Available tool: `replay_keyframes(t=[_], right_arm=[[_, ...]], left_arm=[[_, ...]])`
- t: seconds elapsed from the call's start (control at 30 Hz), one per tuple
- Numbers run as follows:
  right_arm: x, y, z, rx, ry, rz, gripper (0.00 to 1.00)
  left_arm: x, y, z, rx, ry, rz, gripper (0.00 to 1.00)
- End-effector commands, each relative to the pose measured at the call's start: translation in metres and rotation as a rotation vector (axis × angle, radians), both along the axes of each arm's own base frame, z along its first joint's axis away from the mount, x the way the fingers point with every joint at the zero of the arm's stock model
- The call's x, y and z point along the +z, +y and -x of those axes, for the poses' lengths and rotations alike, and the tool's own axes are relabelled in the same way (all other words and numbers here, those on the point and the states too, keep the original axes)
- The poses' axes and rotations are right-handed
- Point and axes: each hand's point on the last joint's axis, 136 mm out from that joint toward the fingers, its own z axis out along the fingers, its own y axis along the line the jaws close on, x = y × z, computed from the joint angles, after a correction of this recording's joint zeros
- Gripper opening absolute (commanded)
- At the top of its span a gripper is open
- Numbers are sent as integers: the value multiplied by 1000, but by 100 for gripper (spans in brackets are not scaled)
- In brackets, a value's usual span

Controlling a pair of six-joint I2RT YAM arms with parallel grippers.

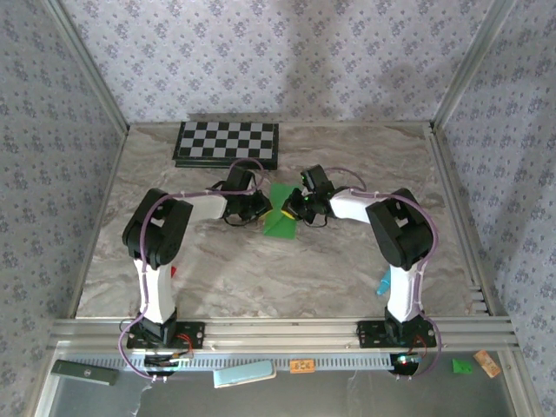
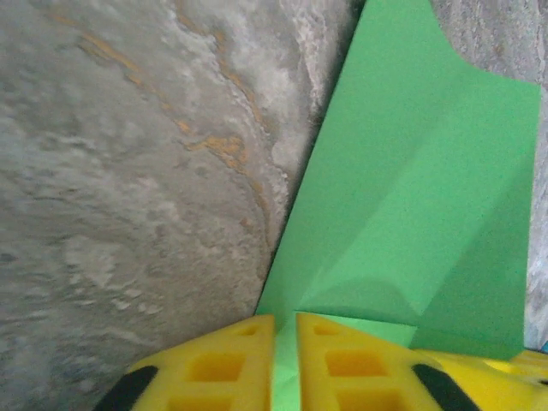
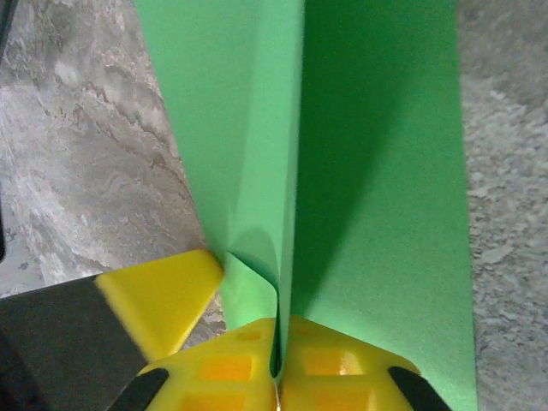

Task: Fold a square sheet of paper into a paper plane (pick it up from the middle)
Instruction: Pick up the paper from the center of the table, then turn over the paper at the center of the table.

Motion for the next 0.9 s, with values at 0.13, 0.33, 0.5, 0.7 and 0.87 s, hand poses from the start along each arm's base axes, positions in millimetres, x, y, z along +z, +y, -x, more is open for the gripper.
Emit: replay_keyframes(t=[0.13,0.33,0.5,0.7,0.87], right_arm=[[37,0,-11,70,-170,3,4],[101,10,-13,180,-362,-107,4],[151,20,-12,252,-463,-254,4],[196,33,-5,323,-531,-409,4],[217,37,-4,331,-547,-491,4]], left_arm=[[61,47,-11,53,-126,52,44],[109,74,-4,62,-231,134,74],[147,68,4,26,-308,267,100],[186,46,9,-25,-349,510,100],[198,27,19,-91,-344,587,99]])
